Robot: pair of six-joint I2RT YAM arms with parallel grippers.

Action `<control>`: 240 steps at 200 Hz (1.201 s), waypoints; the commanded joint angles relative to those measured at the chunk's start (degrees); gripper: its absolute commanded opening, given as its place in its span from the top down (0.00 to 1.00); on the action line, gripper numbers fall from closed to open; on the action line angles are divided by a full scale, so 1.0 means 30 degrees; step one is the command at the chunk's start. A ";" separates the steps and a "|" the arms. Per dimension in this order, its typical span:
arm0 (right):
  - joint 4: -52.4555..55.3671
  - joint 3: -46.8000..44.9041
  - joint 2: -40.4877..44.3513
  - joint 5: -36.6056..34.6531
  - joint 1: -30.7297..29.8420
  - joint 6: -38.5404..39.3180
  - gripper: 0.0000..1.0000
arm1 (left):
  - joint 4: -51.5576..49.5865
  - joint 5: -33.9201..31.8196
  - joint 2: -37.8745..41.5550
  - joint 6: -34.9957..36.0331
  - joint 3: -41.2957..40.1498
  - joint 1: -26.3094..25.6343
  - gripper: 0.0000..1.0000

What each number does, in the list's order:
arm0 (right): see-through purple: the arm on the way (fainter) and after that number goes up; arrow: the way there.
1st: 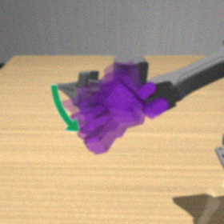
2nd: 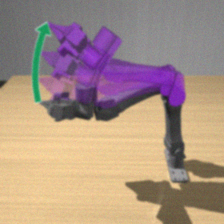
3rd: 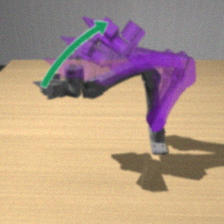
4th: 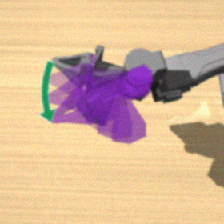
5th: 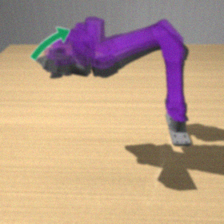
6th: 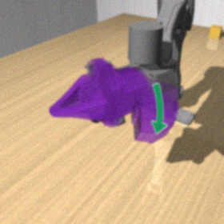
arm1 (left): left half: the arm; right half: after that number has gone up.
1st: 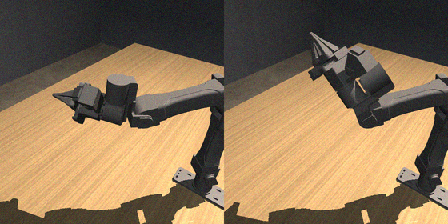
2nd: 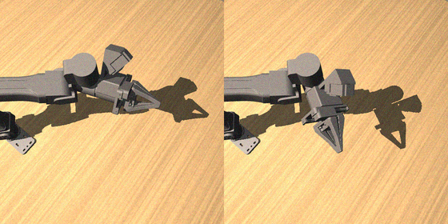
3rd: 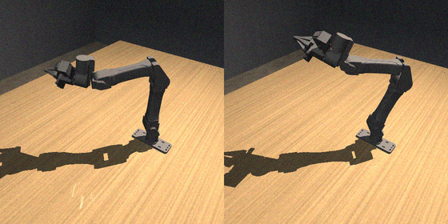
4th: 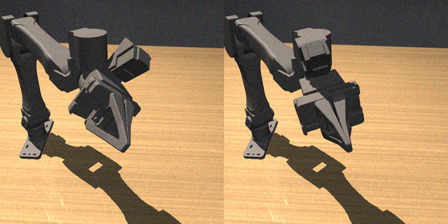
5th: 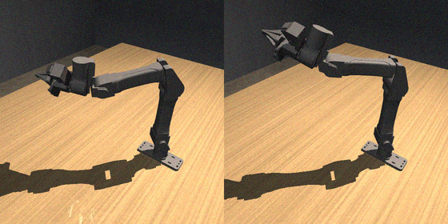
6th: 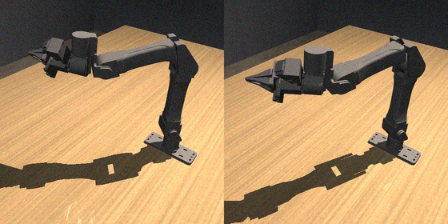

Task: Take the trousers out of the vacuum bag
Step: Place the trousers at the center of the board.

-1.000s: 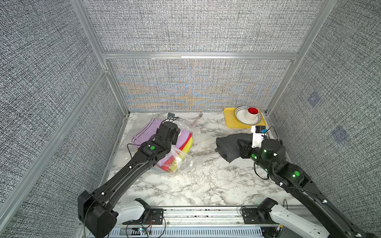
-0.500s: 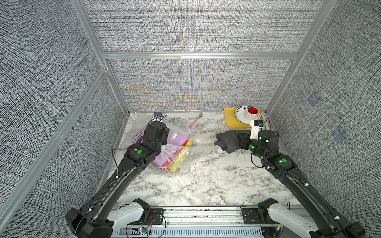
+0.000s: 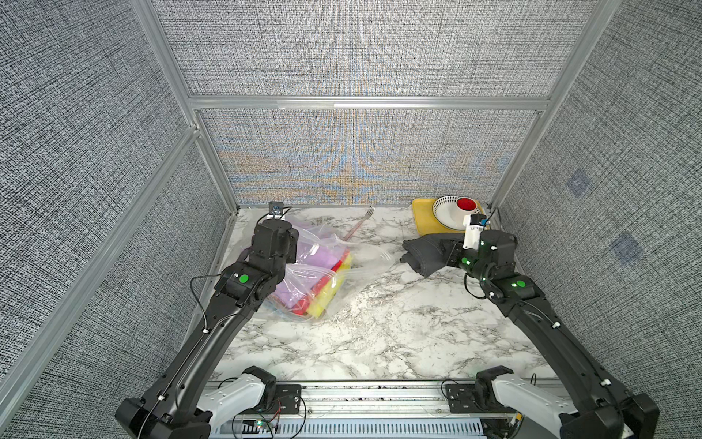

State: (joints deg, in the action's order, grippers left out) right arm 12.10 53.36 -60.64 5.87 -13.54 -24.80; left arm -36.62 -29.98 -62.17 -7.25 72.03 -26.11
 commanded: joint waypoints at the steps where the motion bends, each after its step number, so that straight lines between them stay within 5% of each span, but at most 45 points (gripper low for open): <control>1: -0.2660 0.0393 -0.0439 0.1051 0.0140 0.0193 1.00 | 0.0497 -0.0992 -0.0003 0.0650 0.0660 0.0464 1.00; 112: -0.5138 0.3258 -0.6983 0.5294 0.0600 0.2725 1.00 | 0.0501 0.2475 0.0157 0.1199 0.0248 0.0794 1.00; 185: -0.7694 -0.1602 -0.7312 0.5390 0.0675 0.0863 1.00 | 0.0943 0.7823 0.1040 0.2281 -0.0228 0.0793 1.00; 240: -0.5788 -0.4094 -0.6505 0.4142 0.0649 -0.1580 1.00 | 0.0988 0.8967 0.1069 0.2503 -0.0185 0.0794 1.00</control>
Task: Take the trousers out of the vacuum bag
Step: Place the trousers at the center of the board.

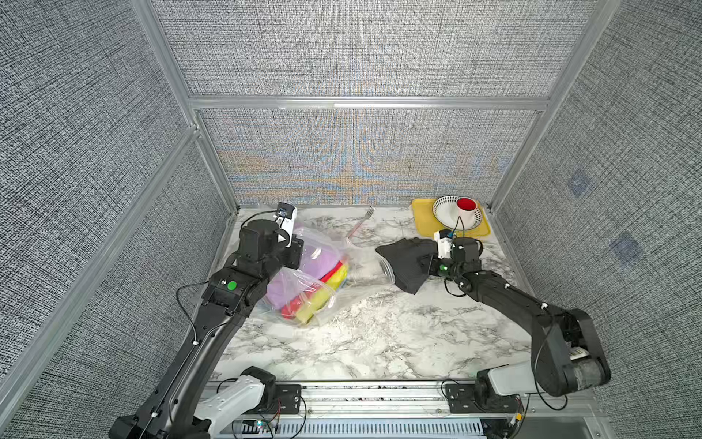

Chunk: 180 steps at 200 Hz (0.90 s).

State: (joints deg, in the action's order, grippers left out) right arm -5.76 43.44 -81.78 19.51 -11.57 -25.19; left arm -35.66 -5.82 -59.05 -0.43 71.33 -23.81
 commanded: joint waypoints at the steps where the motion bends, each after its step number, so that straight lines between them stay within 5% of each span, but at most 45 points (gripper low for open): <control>1: 0.0163 -0.0822 0.0584 -0.0407 -0.0008 -0.1492 1.00 | 0.0666 0.0916 0.0026 0.0230 0.0045 0.0028 1.00; 39: 0.0409 -0.2575 0.1678 -0.1369 0.0007 -0.2633 1.00 | 0.0724 0.1270 -0.0122 0.0201 0.0064 0.0039 1.00; 123: 0.4897 -0.3061 0.3859 -0.4452 -0.0469 -0.3104 0.51 | 0.0751 0.1892 -0.0671 0.0230 0.0618 0.0032 1.00; 180: 0.9982 -0.1649 0.7280 -0.8860 -0.2677 -0.3493 0.42 | 0.0900 0.2147 -0.1206 0.0201 0.1043 0.0037 1.00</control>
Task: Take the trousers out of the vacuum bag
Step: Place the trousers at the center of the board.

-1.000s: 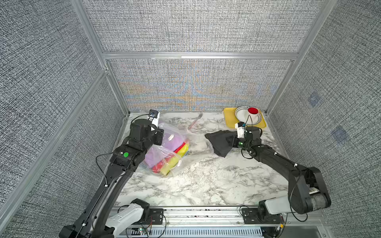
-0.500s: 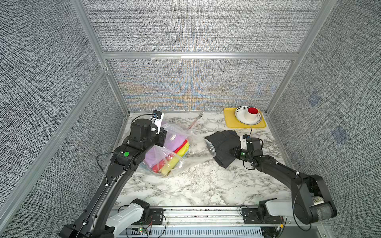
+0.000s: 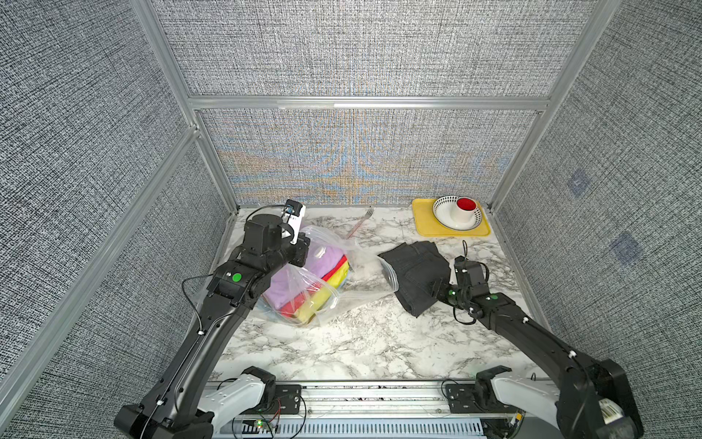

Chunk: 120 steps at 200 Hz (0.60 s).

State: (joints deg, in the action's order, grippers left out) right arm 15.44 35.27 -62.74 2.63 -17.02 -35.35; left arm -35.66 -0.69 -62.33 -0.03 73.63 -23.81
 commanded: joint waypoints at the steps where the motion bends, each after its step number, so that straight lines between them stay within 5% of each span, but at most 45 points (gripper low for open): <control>1: 0.3029 0.1150 0.0963 -0.3360 -0.0921 -0.0078 0.42 | 0.0900 0.0449 -0.0114 0.0084 0.0290 0.0032 1.00; 44: 0.5537 0.3990 0.1401 -0.5602 -0.2262 0.0396 0.41 | 0.0871 0.0495 -0.0151 0.0013 0.0353 0.0030 1.00; 120: 0.0421 0.2069 -0.2659 -0.3978 -0.2980 0.0351 0.45 | 0.0678 0.0819 0.0010 -0.0282 0.0666 0.0051 1.00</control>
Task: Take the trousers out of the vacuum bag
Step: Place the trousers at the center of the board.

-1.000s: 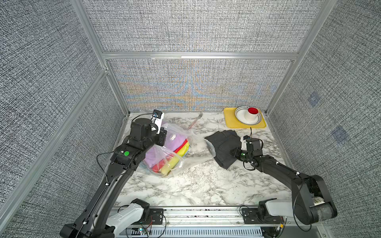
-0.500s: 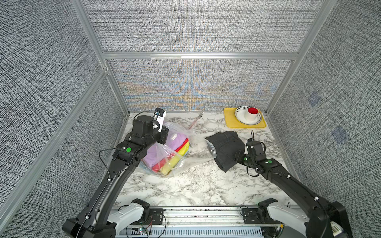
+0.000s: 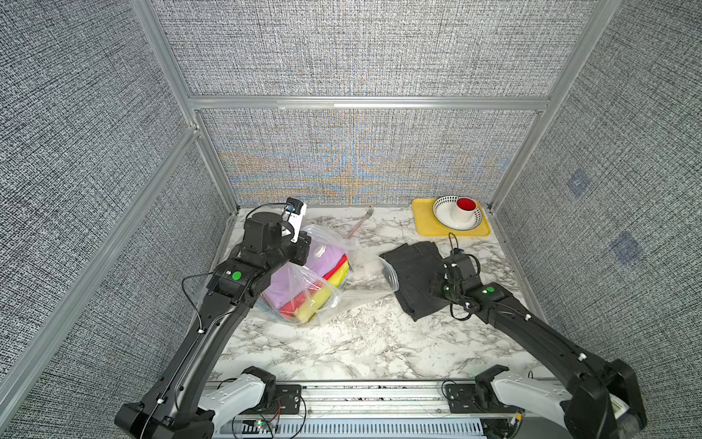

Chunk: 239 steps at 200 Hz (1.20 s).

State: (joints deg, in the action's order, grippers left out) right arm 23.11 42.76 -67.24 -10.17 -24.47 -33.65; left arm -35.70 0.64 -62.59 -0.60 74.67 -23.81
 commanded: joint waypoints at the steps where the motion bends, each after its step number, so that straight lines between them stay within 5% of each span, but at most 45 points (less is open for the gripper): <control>1: -0.2181 -0.0457 -0.1208 0.0245 -0.0520 -0.0243 0.45 | 0.0686 0.0388 0.0094 -0.0093 0.0325 0.0039 1.00; 40: -0.3272 -0.1573 -0.3037 -0.0759 -0.1801 -0.0956 0.45 | 0.0380 0.0706 0.0120 0.0093 0.0746 0.0035 1.00; 129: -0.6892 -0.2604 -0.5197 0.2990 -0.3315 -0.2601 0.48 | -0.0093 0.1411 -0.0113 0.0440 0.0919 0.0051 1.00; 203: -0.1850 0.0486 -0.1080 -0.0825 -0.3718 -0.1252 0.47 | -0.0155 0.2676 -0.0174 0.0650 0.0319 0.0035 1.00; 239: -0.2075 0.3110 -0.0489 0.0263 -0.4758 0.0584 0.46 | 0.0262 0.4071 -0.1087 0.0067 0.0479 0.0001 1.00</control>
State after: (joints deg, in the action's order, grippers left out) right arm 15.81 48.71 -68.97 -10.24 -36.86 -36.53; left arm -37.56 8.36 -64.47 0.80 75.83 -23.81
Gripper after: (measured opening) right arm 0.536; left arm 0.049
